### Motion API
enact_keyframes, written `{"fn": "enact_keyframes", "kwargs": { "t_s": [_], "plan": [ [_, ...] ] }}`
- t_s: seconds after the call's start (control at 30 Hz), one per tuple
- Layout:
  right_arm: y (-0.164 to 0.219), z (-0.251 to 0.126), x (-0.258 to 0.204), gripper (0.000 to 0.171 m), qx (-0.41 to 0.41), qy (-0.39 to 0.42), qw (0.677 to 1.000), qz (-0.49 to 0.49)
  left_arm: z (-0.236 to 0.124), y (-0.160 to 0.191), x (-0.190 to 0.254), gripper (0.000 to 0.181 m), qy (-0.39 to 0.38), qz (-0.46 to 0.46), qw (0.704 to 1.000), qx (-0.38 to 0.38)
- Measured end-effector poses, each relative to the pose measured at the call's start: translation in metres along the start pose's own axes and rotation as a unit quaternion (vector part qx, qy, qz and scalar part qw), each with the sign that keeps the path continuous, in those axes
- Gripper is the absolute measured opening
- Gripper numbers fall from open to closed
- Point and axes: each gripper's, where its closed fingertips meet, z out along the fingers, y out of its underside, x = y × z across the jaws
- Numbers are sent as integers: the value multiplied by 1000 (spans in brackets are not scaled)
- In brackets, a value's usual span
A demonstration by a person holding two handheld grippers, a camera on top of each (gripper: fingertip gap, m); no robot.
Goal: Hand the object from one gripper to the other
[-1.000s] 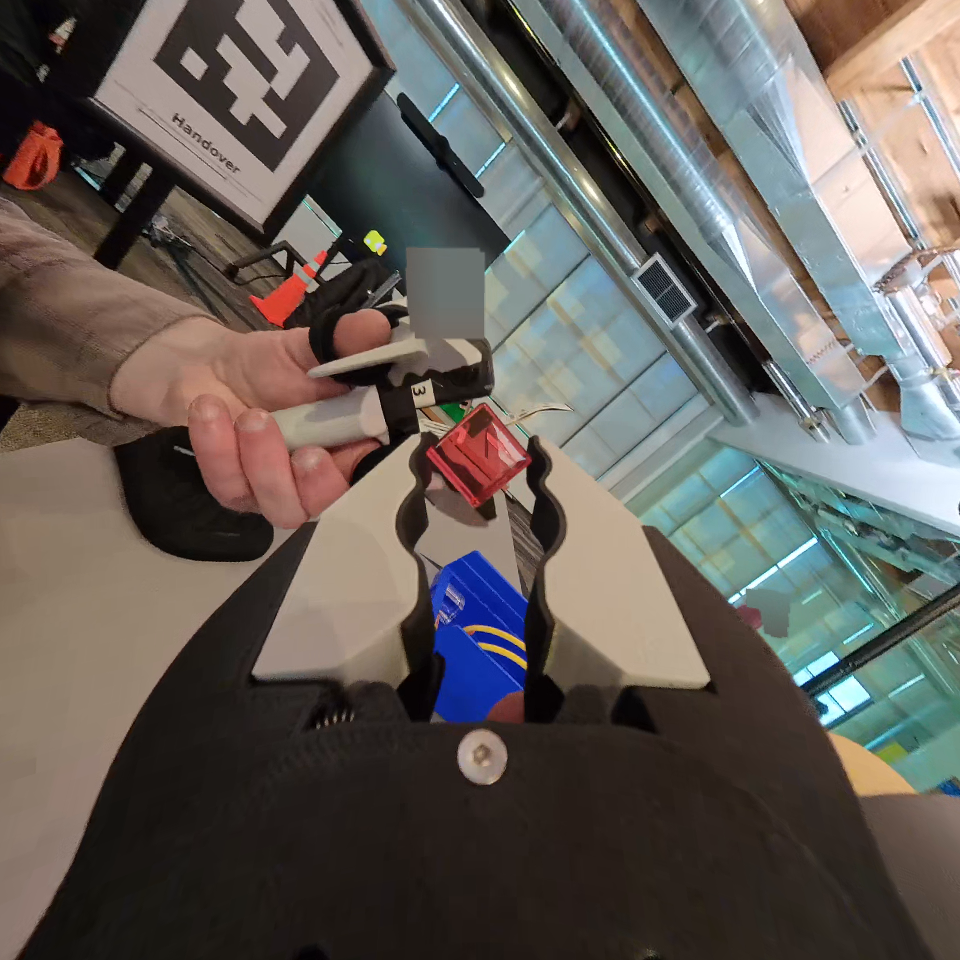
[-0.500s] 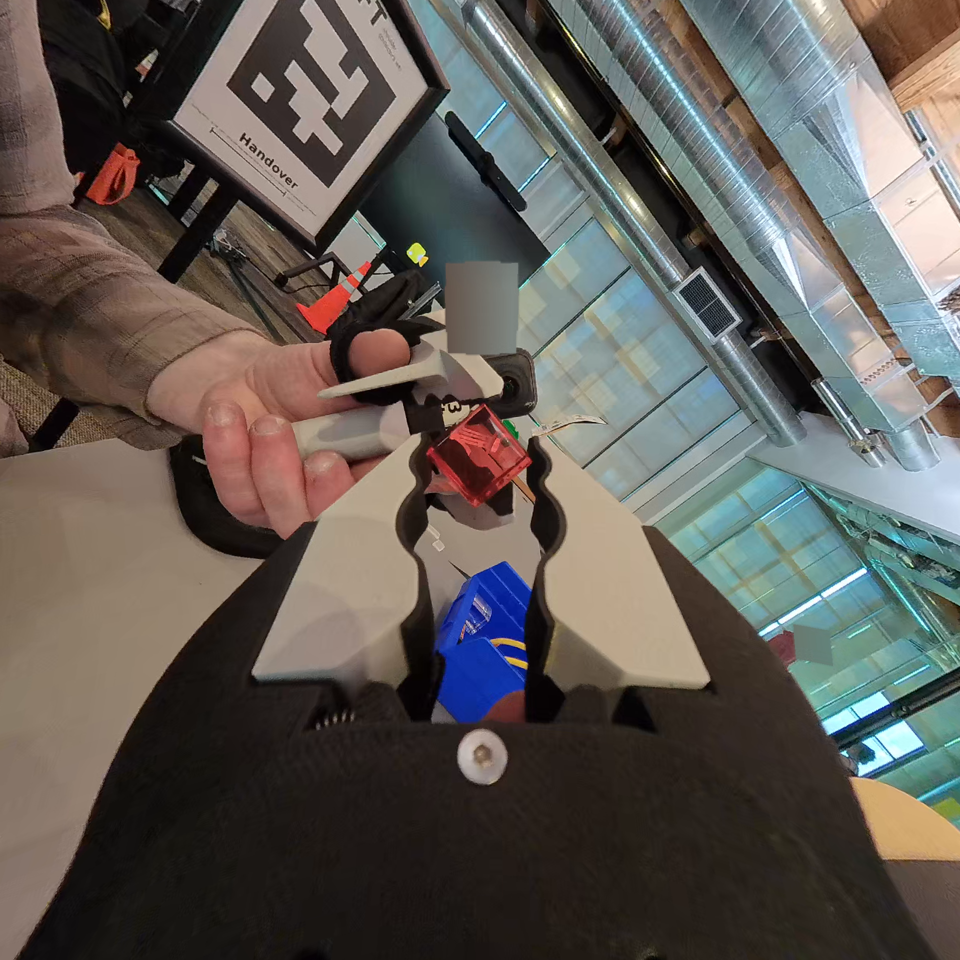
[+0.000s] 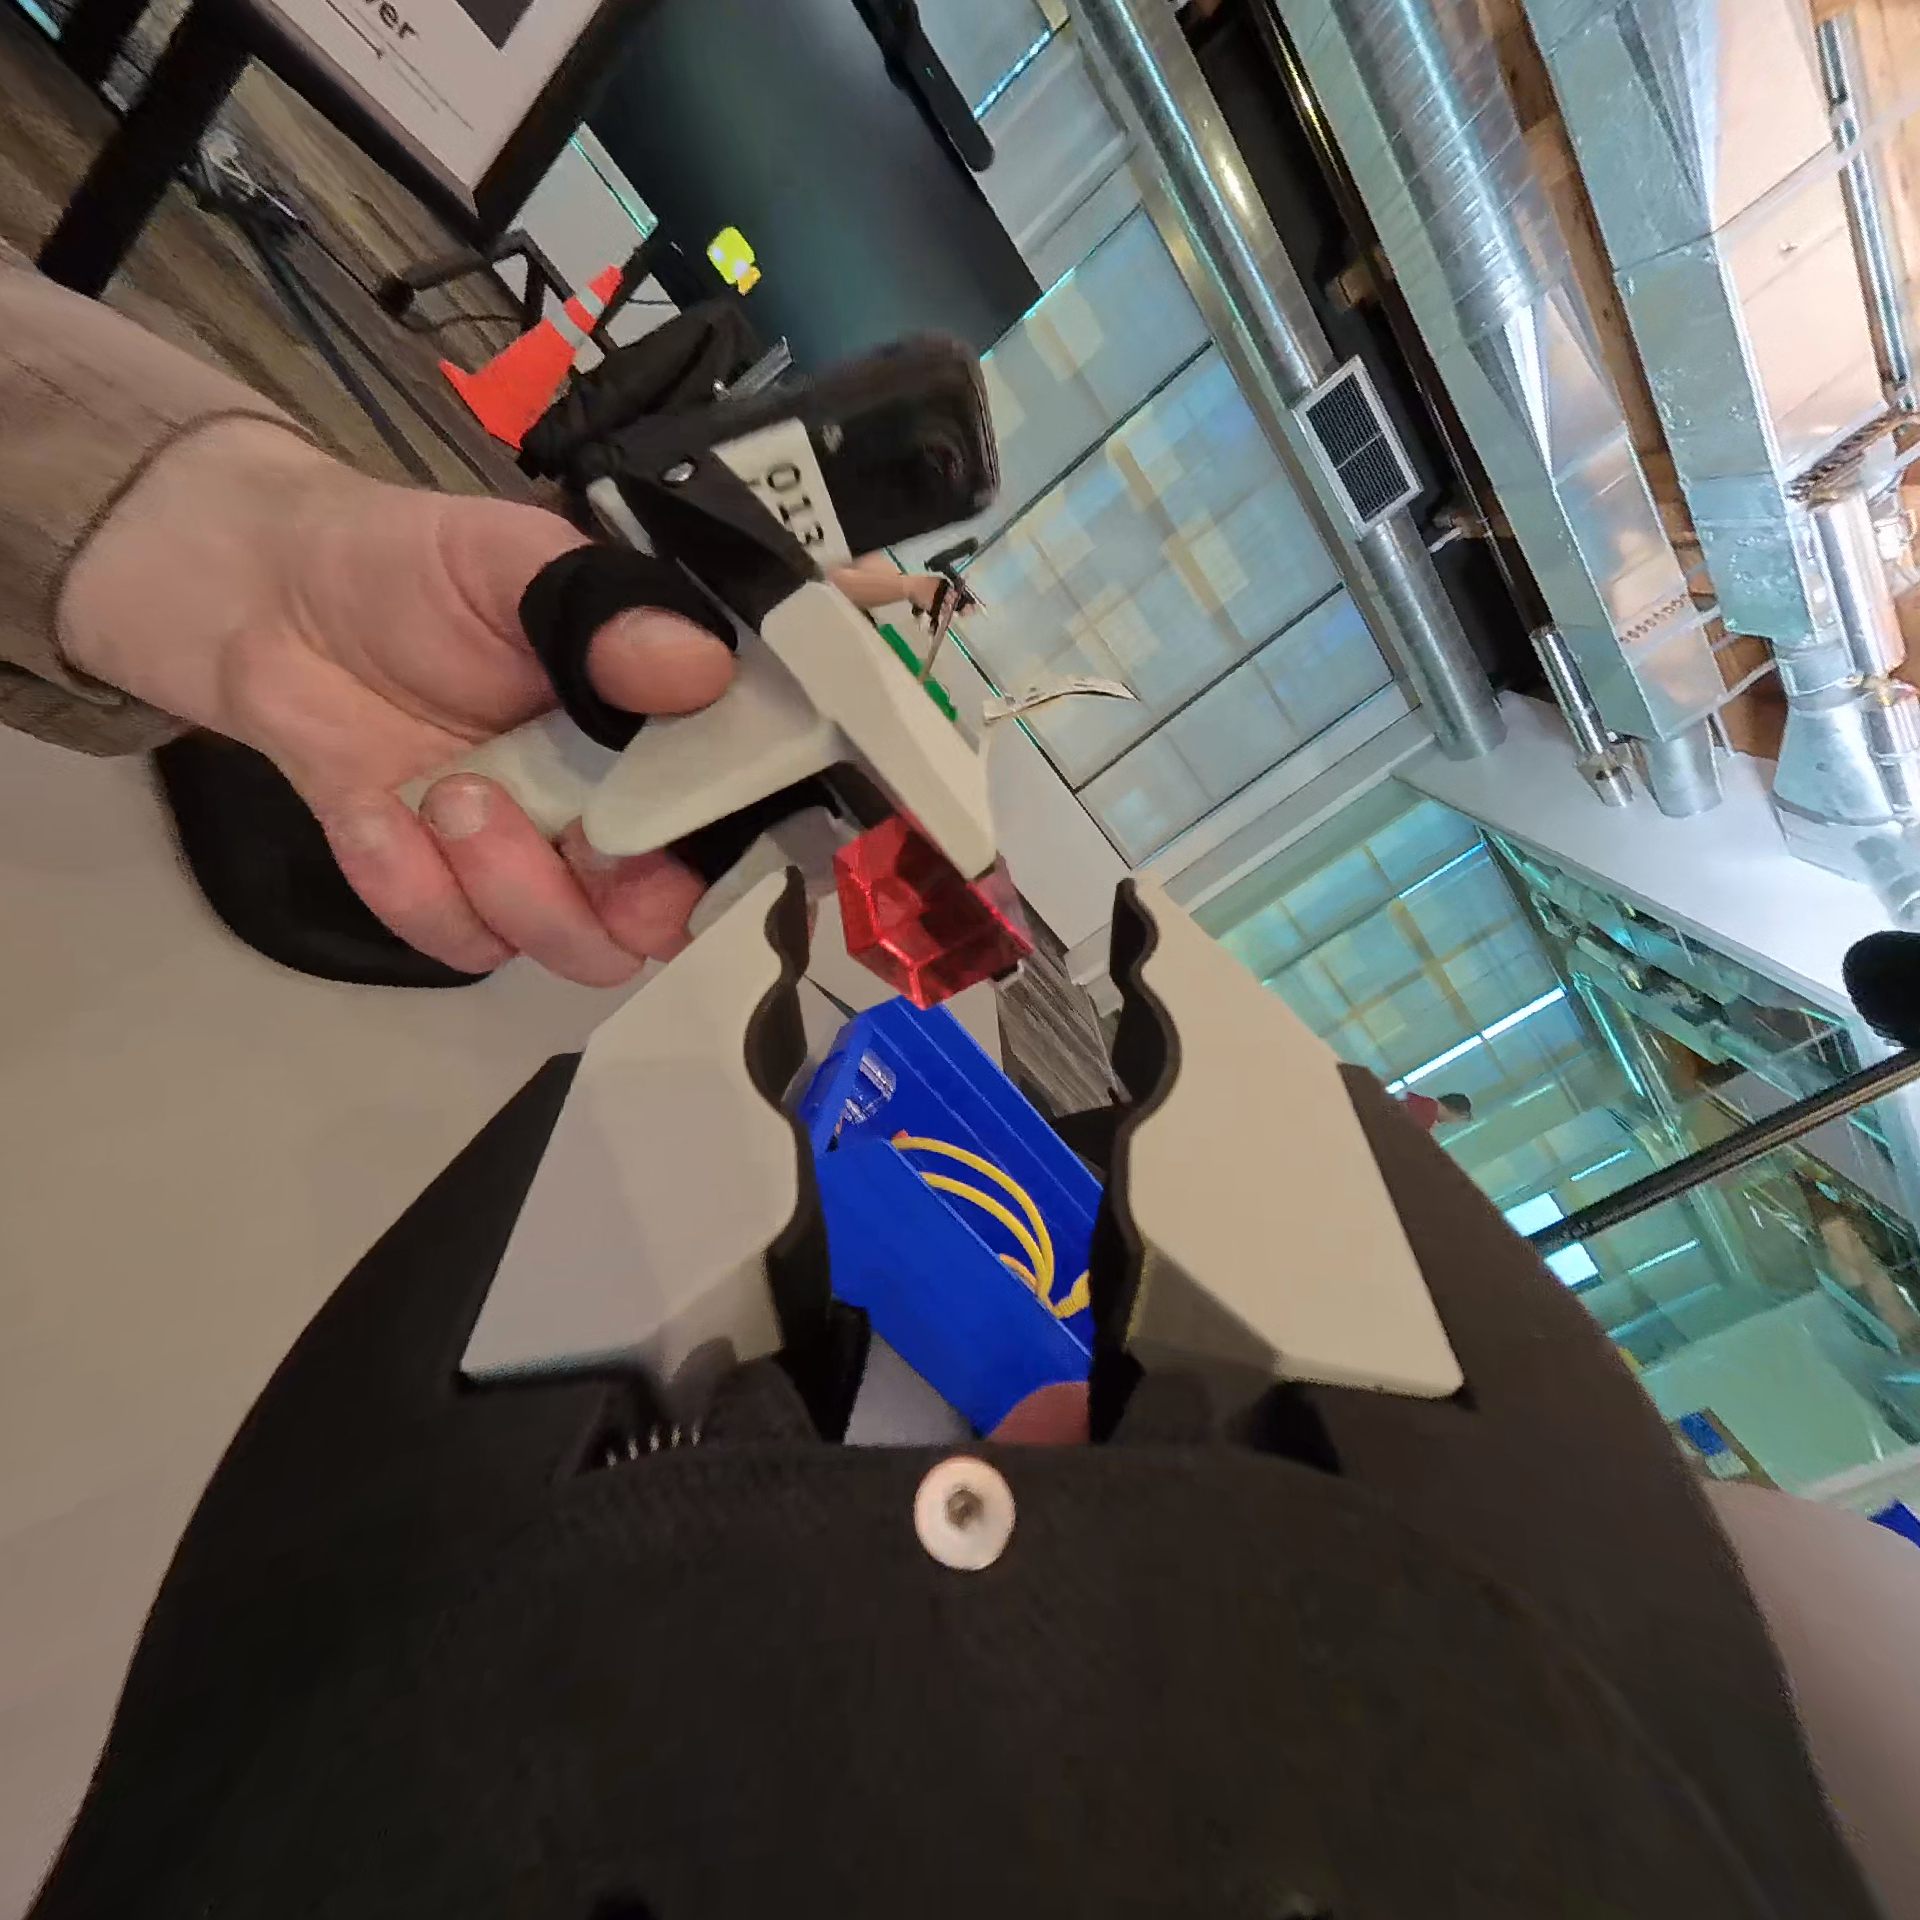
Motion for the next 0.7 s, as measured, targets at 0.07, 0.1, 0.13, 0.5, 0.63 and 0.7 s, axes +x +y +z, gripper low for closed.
{"fn": "enact_keyframes", "kwargs": {
  "t_s": [0.07,0.1,0.13,0.5,0.63,0.7],
  "plan": [
    [2,-2,4,57,-21,10,999,-25,-1,0,-12,31,-73,78,994,-17],
    [4,-3,4,56,-36,9,998,-41,-2,0,-16,30,-104,112,988,-27],
    [6,-2,4,56,-50,9,997,-55,-3,-1,-19,32,-128,137,982,-31],
    [18,10,-3,37,-111,28,982,-150,1,2,-20,31,-214,236,945,-75],
    [18,8,-2,31,-111,28,982,-151,1,4,-20,31,-214,235,945,-77],
    [18,9,-1,31,-110,34,982,-151,2,3,-20,31,-216,233,945,-74]
  ]
}}
